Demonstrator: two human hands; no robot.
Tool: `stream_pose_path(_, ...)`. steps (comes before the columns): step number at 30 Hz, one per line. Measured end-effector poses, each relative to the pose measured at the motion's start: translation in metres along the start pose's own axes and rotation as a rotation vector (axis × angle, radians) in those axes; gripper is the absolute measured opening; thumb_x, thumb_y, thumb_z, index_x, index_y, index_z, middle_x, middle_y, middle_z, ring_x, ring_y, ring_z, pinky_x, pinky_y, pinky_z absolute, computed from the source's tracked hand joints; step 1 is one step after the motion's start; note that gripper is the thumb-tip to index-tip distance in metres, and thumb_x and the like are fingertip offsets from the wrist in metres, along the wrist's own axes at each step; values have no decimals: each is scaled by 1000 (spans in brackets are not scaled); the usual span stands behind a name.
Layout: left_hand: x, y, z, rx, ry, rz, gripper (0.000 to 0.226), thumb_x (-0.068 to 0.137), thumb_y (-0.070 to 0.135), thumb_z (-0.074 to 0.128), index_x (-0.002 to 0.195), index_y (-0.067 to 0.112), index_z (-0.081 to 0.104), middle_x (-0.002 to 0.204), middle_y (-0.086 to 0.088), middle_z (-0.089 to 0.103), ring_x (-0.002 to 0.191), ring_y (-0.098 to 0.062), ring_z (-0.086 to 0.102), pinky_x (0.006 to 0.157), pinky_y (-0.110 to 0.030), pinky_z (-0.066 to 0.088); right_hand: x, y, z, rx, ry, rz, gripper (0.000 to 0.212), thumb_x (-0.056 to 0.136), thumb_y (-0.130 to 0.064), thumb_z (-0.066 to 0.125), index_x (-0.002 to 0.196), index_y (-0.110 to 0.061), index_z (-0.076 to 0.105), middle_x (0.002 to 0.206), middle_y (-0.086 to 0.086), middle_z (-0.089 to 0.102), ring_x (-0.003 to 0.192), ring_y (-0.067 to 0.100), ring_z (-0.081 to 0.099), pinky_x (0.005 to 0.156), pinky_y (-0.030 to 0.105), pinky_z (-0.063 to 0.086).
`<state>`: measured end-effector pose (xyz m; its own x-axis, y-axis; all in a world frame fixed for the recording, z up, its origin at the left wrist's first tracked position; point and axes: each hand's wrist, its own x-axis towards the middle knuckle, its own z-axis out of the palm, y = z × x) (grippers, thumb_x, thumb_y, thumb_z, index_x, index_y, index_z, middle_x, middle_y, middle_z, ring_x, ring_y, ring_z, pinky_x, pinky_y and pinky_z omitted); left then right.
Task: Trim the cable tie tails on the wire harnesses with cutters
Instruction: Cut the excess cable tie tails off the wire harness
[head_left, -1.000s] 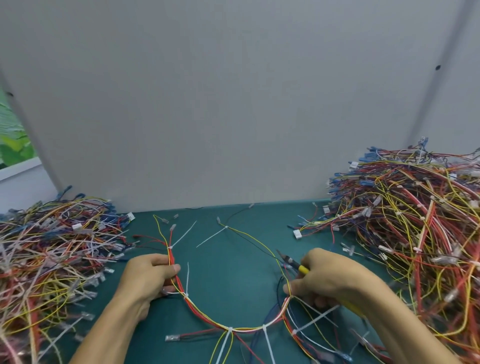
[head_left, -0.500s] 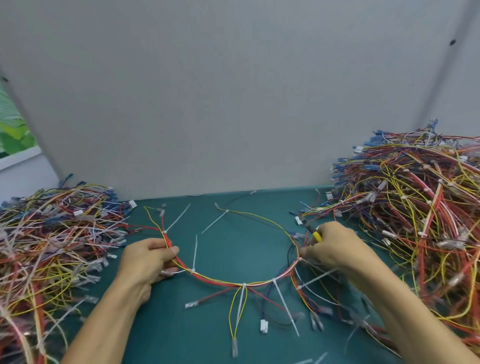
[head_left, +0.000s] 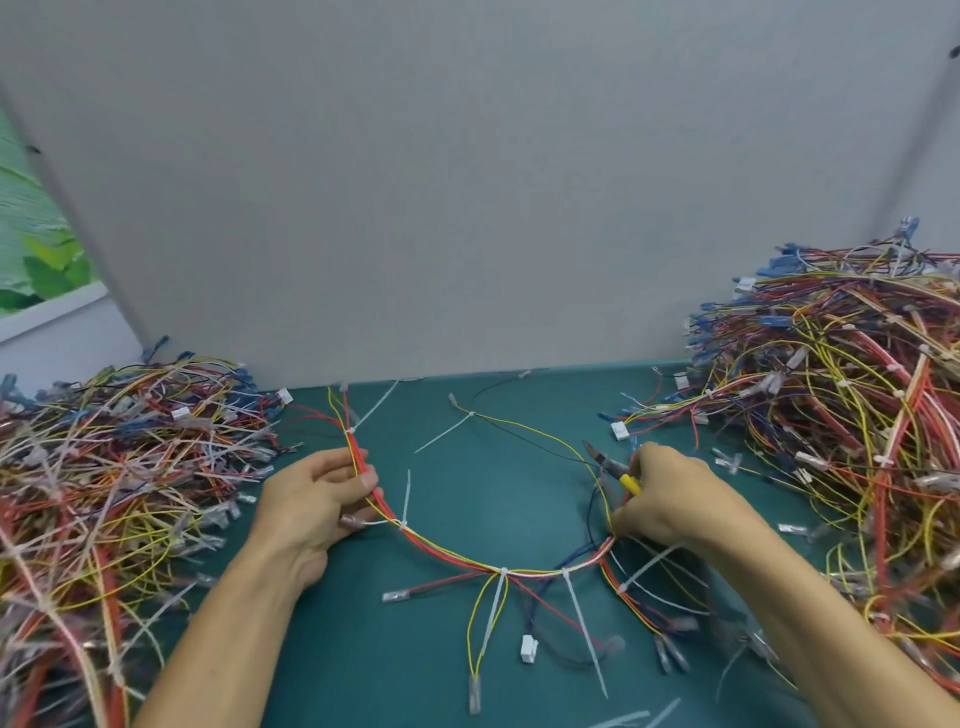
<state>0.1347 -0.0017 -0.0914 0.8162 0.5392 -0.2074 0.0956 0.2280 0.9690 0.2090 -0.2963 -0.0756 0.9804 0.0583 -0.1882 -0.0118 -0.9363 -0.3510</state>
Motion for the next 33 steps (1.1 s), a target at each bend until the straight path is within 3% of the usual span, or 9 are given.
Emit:
stream_pose_path(11, -8, 3, 3, 73, -60, 12, 24, 81, -14, 62, 85, 8, 71, 78, -7, 68, 60, -18, 63, 48, -22, 53, 1, 0, -5, -45, -33, -15, 38, 60, -41, 75, 87, -22, 56, 88, 3, 61, 77, 19, 58, 60, 28, 44)
stream_pose_path(18, -10, 5, 3, 98, -57, 16, 23, 80, -15, 63, 84, 7, 71, 80, -11, 66, 61, -19, 62, 47, -21, 52, -4, -3, -8, -23, -49, -31, 33, 62, -40, 76, 83, -21, 59, 84, 4, 65, 75, 20, 62, 63, 28, 49)
stream_pose_path(21, -9, 5, 2, 102, -52, 10, 23, 80, -14, 63, 84, 7, 71, 80, -10, 66, 62, -19, 62, 47, -22, 52, -5, 2, -14, 114, -96, -49, 24, 70, -31, 78, 82, -16, 64, 70, 4, 71, 61, 17, 63, 58, 26, 48)
stream_pose_path(24, -6, 4, -1, 106, -41, 4, 22, 80, -13, 63, 86, 7, 71, 81, -10, 66, 63, -20, 62, 48, -22, 53, -1, 16, -28, 401, -77, -37, 16, 83, -16, 73, 84, -2, 65, 58, 7, 67, 48, 20, 52, 48, 26, 41)
stream_pose_path(27, -2, 2, -3, 120, -33, -3, 22, 80, -12, 65, 87, 8, 71, 82, -10, 67, 65, -21, 63, 47, -22, 53, 9, 35, -36, 379, 50, 7, 22, 85, -21, 73, 81, -1, 63, 66, 12, 67, 54, 22, 54, 54, 27, 42)
stream_pose_path(30, 1, 0, -4, 130, -31, -15, 21, 79, -12, 65, 86, 7, 71, 80, -10, 67, 63, -20, 63, 46, -23, 53, 14, 54, -37, 173, 33, 93, 27, 82, -28, 76, 76, -8, 58, 76, 9, 62, 67, 21, 55, 55, 27, 35)
stream_pose_path(33, 3, 0, -7, 150, -29, -22, 22, 80, -13, 64, 85, 8, 70, 76, -9, 66, 58, -18, 62, 45, -21, 53, 14, 68, -45, 23, 26, 171, 34, 80, -35, 77, 81, -11, 52, 96, 12, 62, 85, 27, 56, 65, 29, 36)
